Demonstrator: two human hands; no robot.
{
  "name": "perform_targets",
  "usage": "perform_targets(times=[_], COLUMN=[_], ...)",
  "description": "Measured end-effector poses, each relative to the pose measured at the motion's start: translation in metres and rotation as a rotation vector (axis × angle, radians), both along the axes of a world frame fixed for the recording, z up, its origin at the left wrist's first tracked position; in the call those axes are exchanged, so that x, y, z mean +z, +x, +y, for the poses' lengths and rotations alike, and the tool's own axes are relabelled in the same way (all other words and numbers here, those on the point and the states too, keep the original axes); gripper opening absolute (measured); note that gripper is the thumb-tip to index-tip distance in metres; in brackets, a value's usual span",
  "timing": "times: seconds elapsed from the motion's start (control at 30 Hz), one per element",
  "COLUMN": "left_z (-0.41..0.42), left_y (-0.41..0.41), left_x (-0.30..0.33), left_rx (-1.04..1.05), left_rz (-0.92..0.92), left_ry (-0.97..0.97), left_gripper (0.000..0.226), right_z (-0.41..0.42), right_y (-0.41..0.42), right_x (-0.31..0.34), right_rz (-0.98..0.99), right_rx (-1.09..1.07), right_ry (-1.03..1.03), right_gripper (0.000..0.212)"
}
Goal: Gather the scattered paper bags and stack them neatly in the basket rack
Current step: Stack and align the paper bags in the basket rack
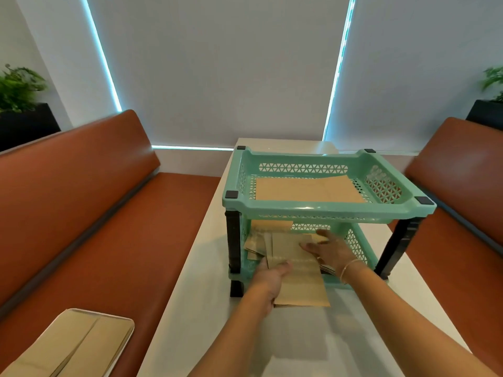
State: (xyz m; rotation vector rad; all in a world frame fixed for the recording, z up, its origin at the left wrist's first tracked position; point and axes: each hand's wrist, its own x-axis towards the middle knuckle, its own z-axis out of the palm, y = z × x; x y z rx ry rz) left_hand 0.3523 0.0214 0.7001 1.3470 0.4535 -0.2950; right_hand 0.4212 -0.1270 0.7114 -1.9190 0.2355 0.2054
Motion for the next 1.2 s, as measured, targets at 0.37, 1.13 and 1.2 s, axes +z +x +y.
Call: perform_targets(times=[0.37,1.13,1.2], left_z=[-0.011,-0.010,-0.004], left_y=[0.010,0.037,0.051], left_x=[0.014,0.018,0.011], left_rx=[-0.017,-0.122,-0.174], left_rz=[0.013,-0.084,-0.125], left_ry=[0.180,0.505,0.712], left_gripper=[0.073,0.039,0.045], right_z=[0.018,-0.006,-0.014], right_y=[-0.029,-0.017,-0.010], right_x=[0.007,0.011,0.010], right_rz=[0.160,0.060,0.063], right_rx=[0.223,-0.206,-0.246], right_ry=[0.114,0.253,0.270], right_gripper=[0.042,0.030,0.028])
